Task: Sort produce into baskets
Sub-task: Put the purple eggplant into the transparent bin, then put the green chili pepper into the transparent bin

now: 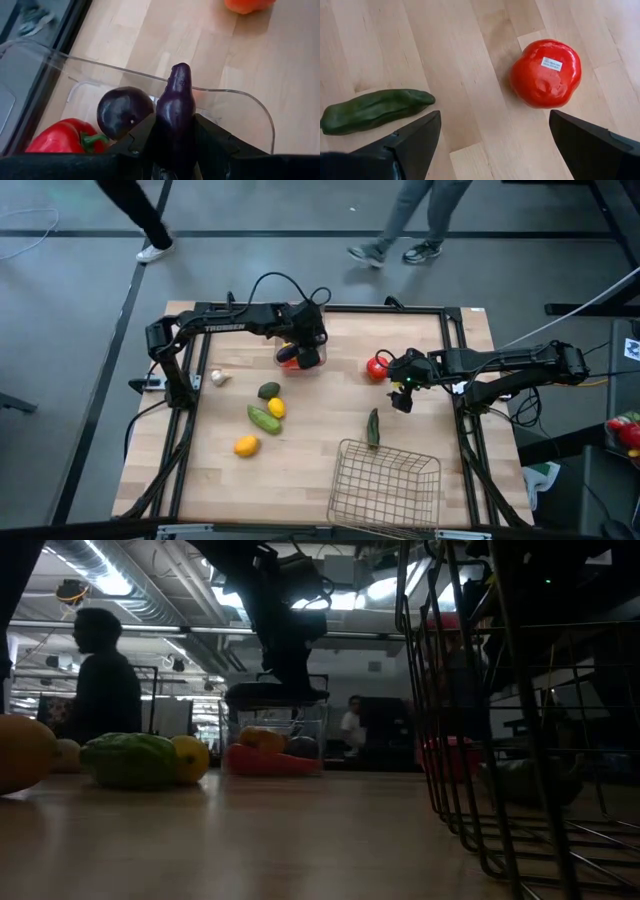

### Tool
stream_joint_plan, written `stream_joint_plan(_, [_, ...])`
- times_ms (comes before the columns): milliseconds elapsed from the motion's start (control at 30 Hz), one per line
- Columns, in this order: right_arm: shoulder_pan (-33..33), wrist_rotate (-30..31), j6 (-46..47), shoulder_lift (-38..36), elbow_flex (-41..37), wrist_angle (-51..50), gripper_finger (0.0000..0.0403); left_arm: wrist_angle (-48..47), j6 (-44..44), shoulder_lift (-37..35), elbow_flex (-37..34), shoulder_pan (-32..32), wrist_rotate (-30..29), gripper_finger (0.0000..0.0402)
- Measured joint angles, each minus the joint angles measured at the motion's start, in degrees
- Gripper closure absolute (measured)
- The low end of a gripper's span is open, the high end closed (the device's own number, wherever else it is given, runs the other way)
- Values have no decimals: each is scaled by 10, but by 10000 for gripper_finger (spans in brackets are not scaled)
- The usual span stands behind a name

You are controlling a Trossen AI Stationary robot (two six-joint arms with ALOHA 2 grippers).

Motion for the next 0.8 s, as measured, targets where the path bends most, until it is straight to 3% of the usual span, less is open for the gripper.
stream_joint_plan(167, [0, 0, 0, 0, 0, 2, 35, 0, -6, 0, 0, 0, 0, 282])
stream_joint_plan(533, [0, 0, 0, 0, 0, 2, 35, 0, 0, 0, 0, 0, 0, 195])
stream_joint_plan(800, [0, -46, 36, 0, 0, 2, 35, 0, 0, 0, 0, 0, 0, 185])
